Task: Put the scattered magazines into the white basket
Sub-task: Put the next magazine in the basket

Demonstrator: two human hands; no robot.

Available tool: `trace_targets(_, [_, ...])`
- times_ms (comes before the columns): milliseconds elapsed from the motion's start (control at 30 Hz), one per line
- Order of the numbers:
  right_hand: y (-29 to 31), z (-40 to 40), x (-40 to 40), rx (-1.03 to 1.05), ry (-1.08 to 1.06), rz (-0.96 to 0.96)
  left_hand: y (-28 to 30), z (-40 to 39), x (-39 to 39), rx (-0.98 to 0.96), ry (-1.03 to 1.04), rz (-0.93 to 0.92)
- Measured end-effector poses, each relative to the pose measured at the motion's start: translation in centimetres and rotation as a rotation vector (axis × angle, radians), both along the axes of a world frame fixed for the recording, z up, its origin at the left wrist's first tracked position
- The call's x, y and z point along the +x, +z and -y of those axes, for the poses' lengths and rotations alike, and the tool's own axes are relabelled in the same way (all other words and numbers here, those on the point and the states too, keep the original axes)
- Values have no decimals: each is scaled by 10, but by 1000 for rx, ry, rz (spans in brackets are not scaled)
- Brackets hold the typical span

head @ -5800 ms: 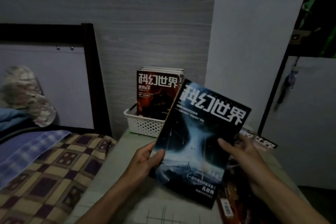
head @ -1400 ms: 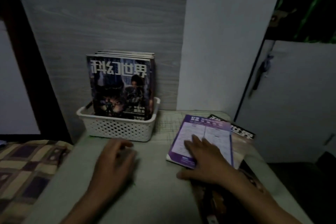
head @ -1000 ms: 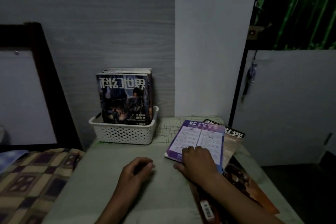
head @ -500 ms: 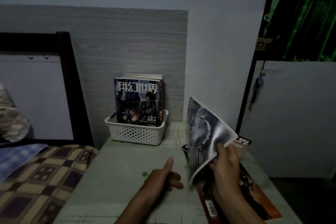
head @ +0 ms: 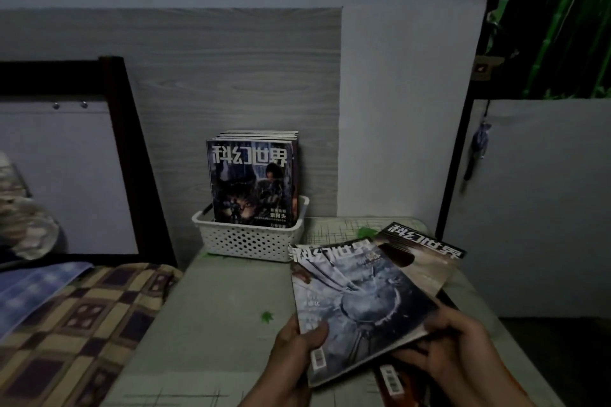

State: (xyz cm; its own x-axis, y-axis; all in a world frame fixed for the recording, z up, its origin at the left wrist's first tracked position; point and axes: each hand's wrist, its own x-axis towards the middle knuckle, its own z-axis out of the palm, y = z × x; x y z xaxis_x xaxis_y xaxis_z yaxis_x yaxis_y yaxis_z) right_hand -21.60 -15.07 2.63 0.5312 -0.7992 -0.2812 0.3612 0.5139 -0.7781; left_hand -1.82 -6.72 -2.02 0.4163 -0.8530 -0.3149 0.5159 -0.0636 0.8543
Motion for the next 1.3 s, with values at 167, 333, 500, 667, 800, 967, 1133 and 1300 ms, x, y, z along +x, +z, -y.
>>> trace_targets(167, [13,10,-5,23,213,89,17,-28,24,-102,46,323])
trace_targets(333, [39,17,63,-442,96,-244,66,-28,53,-243,171,672])
trace_targets(500, [112,45,156,-788,-74,-91,140,12,132,-254,485,994])
trace_targets(667, [128,78,236,-1005,-175,-168,169,52,212,-119,576,1203])
trace_targets(800, [91,103,272,-932,-186,-393,139,74,247,7,555,1243])
trace_targets(967, [44,112,280,-1018,-289,-656,84,86,267,248,492,1215])
trace_targets(1133, [31,116,280,-1199,-343,-747,66,87,268,312,494,1306])
trace_targets(1300, [34,123,282,-1425,-381,-951,52,79,254,174,215,1480])
